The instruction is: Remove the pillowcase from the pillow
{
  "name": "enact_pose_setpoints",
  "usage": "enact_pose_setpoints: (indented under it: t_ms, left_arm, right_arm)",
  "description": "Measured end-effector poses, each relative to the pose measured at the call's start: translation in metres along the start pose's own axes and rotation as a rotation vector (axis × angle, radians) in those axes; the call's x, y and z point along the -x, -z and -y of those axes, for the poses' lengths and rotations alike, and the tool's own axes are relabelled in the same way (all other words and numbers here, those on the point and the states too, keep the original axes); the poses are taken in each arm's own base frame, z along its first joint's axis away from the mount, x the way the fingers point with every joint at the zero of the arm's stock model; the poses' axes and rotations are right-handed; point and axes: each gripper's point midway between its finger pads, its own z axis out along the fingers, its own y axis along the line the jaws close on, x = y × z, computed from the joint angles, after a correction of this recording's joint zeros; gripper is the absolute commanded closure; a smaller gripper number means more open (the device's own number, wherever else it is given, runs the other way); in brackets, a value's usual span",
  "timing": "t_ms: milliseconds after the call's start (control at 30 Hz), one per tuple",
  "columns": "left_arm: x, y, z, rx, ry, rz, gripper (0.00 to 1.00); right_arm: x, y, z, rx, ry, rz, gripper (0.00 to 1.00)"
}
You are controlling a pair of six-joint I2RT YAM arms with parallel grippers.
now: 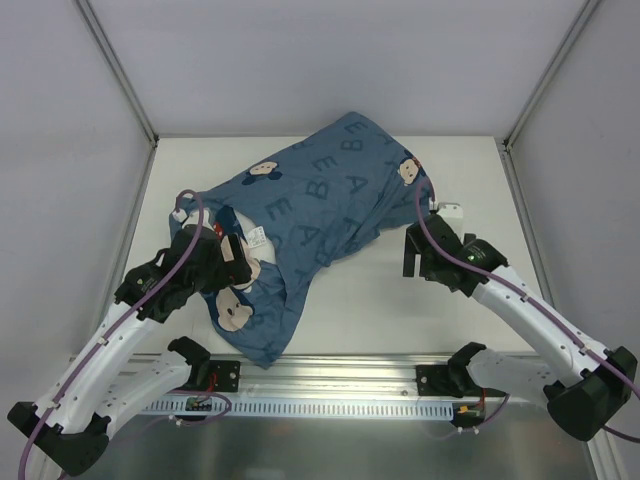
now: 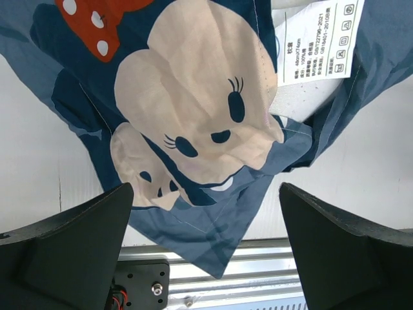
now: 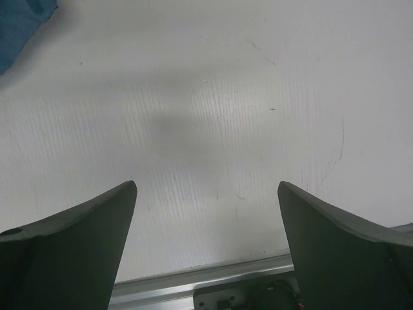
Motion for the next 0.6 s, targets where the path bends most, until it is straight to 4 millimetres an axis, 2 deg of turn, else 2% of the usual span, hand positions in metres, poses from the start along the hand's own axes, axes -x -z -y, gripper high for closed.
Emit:
enact_pose_setpoints:
  t_ms: [433, 500, 600]
  left_arm:
    - [0.001, -0.002, 0.002, 0.004, -0.006, -0.017, 0.02]
    - [-0.004, -0.003, 0.008, -0.023, -0.028, -0.049, 0.05]
    - [-0.018, -0.005, 0.027, -0.08, -0.103, -0.122, 0.05]
  right_arm:
    - [-0.003, 0.002, -0.003, 0.056, -0.031, 0.03, 0.04]
    - [-0.005, 0.002, -0.003, 0.057, -0.028, 0.025, 0.04]
    - [-0.006, 0.0, -0.006, 0.066, -0.027, 0.022, 0.04]
